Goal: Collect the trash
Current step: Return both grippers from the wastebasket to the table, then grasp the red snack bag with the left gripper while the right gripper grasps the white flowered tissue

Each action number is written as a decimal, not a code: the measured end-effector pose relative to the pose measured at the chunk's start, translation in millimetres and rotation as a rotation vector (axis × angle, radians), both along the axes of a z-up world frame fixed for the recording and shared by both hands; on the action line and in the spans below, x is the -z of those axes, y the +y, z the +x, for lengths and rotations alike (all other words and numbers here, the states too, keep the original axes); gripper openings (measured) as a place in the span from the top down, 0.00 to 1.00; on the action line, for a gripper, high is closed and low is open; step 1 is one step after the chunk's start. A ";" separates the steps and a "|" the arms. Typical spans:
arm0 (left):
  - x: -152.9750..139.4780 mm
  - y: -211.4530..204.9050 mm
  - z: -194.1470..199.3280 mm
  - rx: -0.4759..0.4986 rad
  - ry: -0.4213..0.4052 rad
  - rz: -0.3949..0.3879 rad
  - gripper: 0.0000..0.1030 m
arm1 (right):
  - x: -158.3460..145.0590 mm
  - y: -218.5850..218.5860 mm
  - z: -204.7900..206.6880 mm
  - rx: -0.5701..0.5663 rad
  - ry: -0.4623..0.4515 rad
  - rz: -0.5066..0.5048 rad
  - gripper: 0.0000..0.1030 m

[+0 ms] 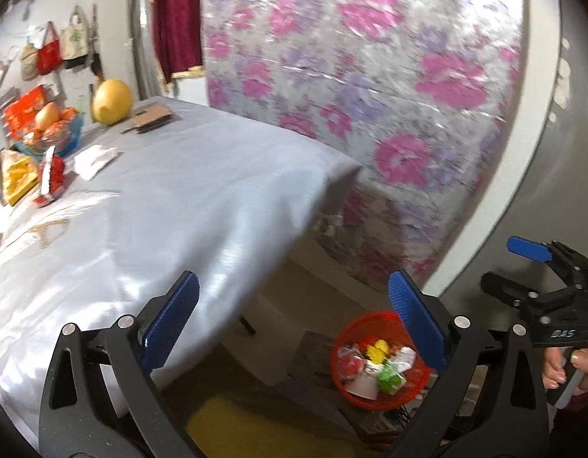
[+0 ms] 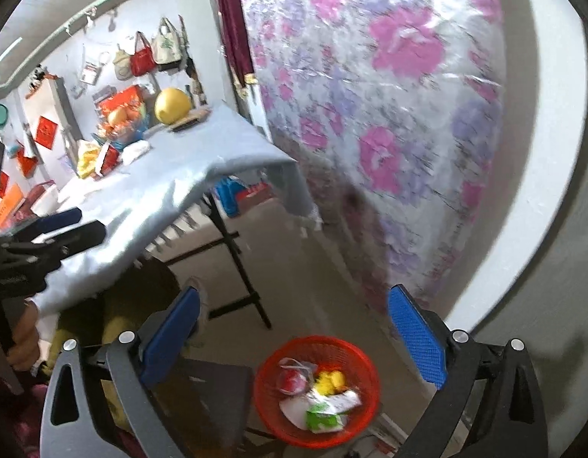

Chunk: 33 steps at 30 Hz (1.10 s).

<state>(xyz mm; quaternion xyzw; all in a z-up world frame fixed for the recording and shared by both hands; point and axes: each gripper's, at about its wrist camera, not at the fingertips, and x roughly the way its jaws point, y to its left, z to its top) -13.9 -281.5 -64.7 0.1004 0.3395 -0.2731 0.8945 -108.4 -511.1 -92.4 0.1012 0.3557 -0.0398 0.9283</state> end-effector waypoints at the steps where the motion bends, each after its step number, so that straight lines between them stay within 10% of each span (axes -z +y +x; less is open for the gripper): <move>1: -1.2 7.5 3.8 -0.016 0.000 -0.009 0.07 | -2.5 4.5 3.7 -0.011 -0.006 0.007 0.06; 20: -10.9 197.9 114.6 -0.389 0.102 -0.197 0.07 | -26.7 141.9 134.6 -0.278 0.033 0.081 0.06; 33: -17.3 266.7 223.1 -0.539 0.107 -0.068 0.07 | -34.6 203.8 251.6 -0.384 0.059 0.126 0.06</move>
